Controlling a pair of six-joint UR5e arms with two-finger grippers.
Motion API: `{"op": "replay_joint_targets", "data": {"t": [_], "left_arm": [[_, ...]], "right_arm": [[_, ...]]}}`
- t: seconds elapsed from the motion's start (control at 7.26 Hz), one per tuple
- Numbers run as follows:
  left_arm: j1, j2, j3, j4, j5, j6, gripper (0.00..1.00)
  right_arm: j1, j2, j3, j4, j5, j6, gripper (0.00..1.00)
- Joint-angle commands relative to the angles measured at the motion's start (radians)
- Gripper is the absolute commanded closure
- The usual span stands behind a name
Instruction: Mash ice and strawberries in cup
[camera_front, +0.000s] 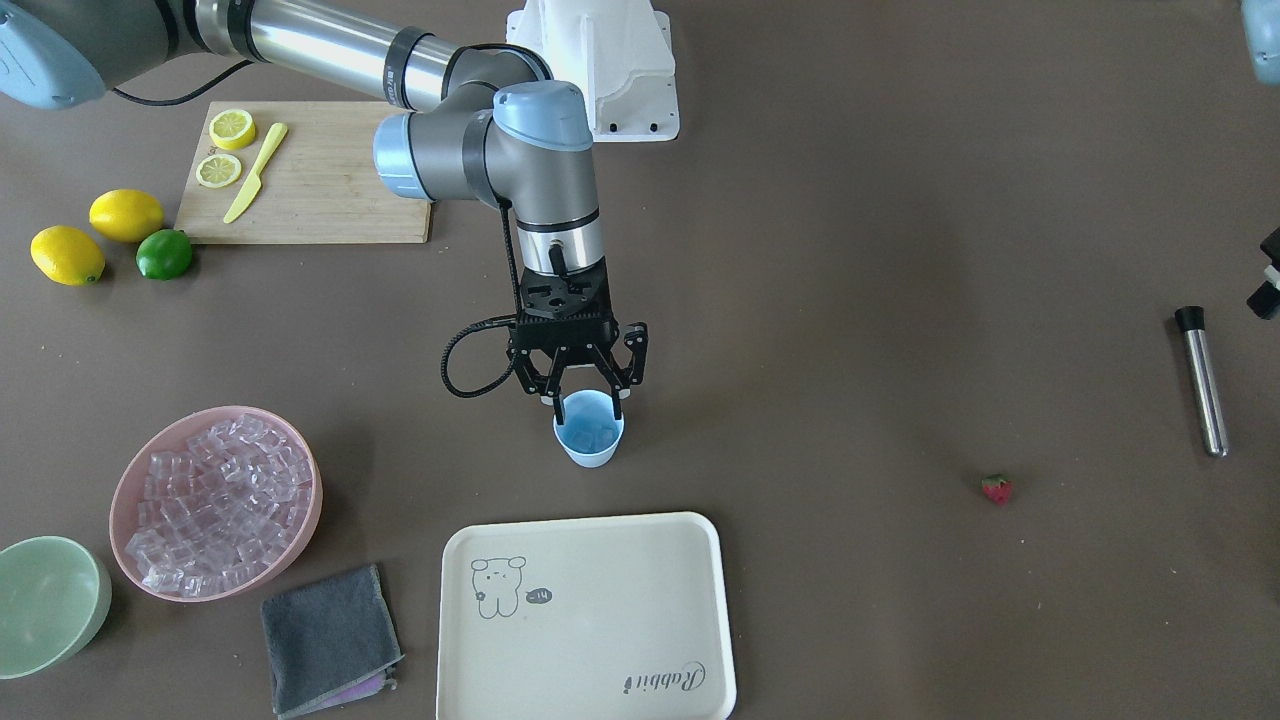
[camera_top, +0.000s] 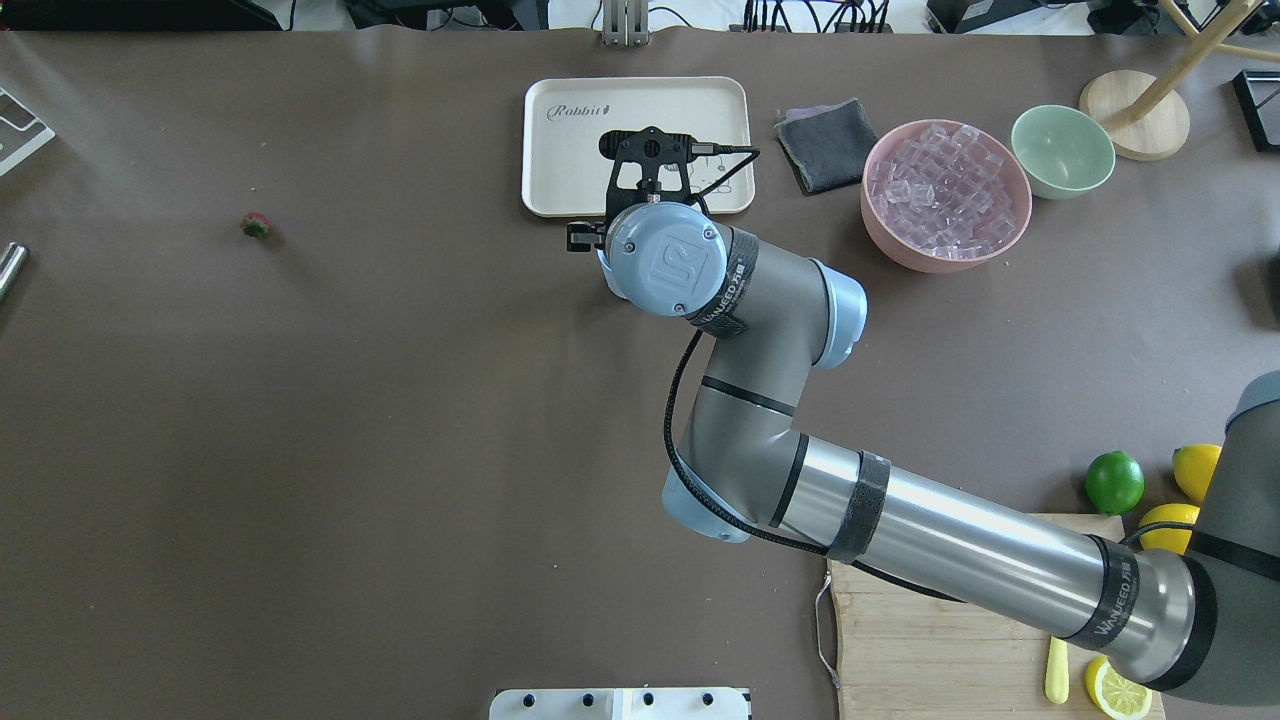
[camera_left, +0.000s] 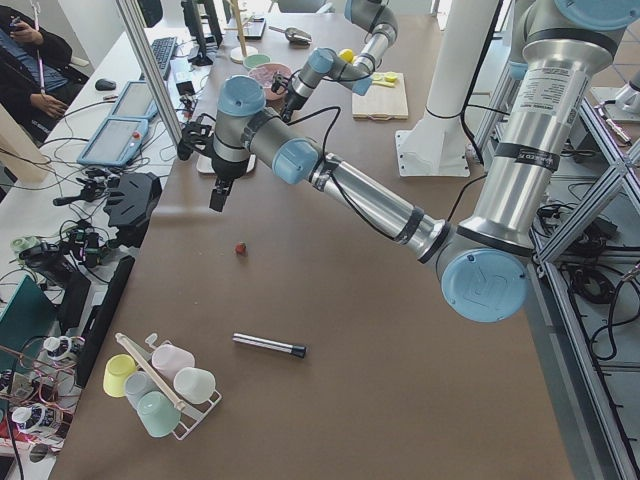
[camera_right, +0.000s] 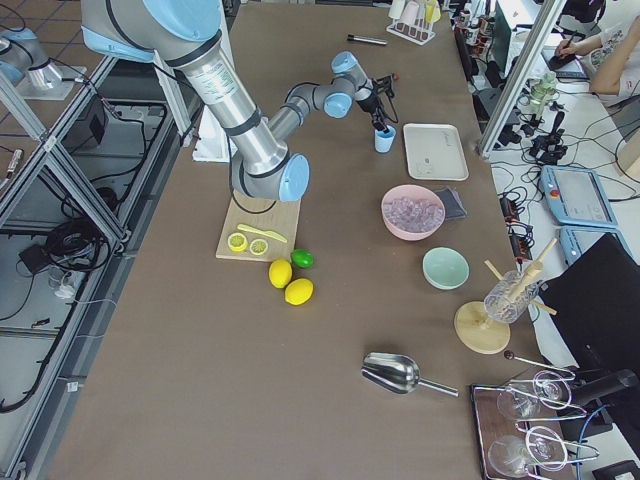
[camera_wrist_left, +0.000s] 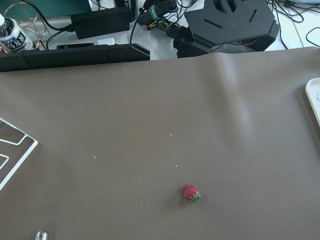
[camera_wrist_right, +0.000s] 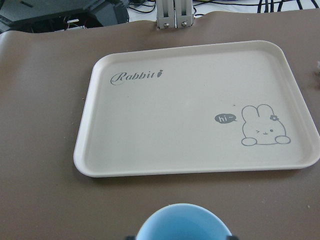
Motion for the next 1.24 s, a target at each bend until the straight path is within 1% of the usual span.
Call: {"op": "replay_joint_targets", "data": {"t": [0.0,0.14,0.28,0.41,0.55,0.83,0.96,1.1], "left_arm": [[-0.001,-0.005,-0.003,0.001,-0.022,0.000,0.02],[-0.003,-0.009,-0.011,0.001,-0.033,-0.002,0.02],[-0.004,-0.037,-0.002,0.010,-0.033,0.000,0.02],[-0.006,-0.050,0.007,0.009,-0.029,0.000,0.02],[-0.007,-0.055,0.009,0.009,-0.029,0.000,0.02],[-0.015,-0.069,-0.012,0.006,-0.032,0.000,0.02],[-0.014,-0.066,-0.026,0.006,-0.030,0.000,0.02],[-0.014,-0.066,-0.032,0.004,-0.027,0.000,0.02]], "right_arm": [[0.071,-0.003,0.040,-0.021,0.132,-0.018,0.00],[0.125,-0.030,0.057,-0.042,0.247,-0.027,0.00],[0.167,-0.093,0.117,-0.047,0.301,-0.034,0.00],[0.229,-0.156,0.158,-0.050,0.387,-0.068,0.00],[0.276,-0.207,0.201,-0.053,0.414,-0.079,0.00],[0.352,-0.286,0.227,-0.053,0.426,-0.067,0.00],[0.379,-0.348,0.260,-0.053,0.426,-0.065,0.00],[0.411,-0.377,0.265,-0.053,0.426,-0.058,0.00]]}}
